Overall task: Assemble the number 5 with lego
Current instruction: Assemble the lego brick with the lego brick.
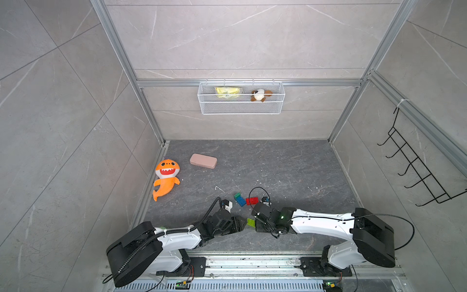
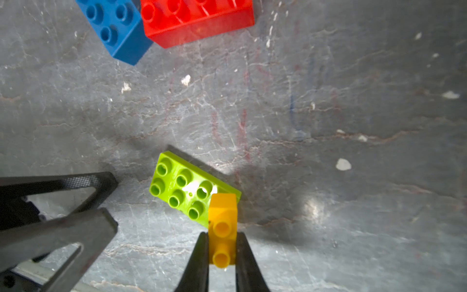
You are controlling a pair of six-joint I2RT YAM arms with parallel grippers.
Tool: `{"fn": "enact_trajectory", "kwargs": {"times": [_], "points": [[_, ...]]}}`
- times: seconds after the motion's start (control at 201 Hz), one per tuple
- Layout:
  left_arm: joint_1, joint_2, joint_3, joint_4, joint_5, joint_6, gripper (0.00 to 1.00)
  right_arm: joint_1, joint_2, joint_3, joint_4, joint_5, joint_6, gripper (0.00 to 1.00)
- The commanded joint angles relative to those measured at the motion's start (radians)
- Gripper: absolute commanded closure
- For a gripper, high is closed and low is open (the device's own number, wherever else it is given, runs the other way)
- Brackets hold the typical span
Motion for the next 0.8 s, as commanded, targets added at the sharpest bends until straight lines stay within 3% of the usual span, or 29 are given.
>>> {"fn": "enact_trajectory", "kwargs": {"times": [0.0,0.448,0.796], "points": [[-0.003,-0.008,-0.022,-0.009,-0.024,0.010,0.34,0.006,0.041,0.015,-0.050,0.036,0.041,0.88],[-0.002,-0.021,-0.010,0.002,-0.066,0.033,0.34,0.005,0.090,0.099,-0.105,0.092,-0.023,0.88],[0.003,0.051,0.065,0.045,-0.087,0.083,0.35,0.005,-0.030,0.057,-0.113,0.119,-0.022,0.88]]}}
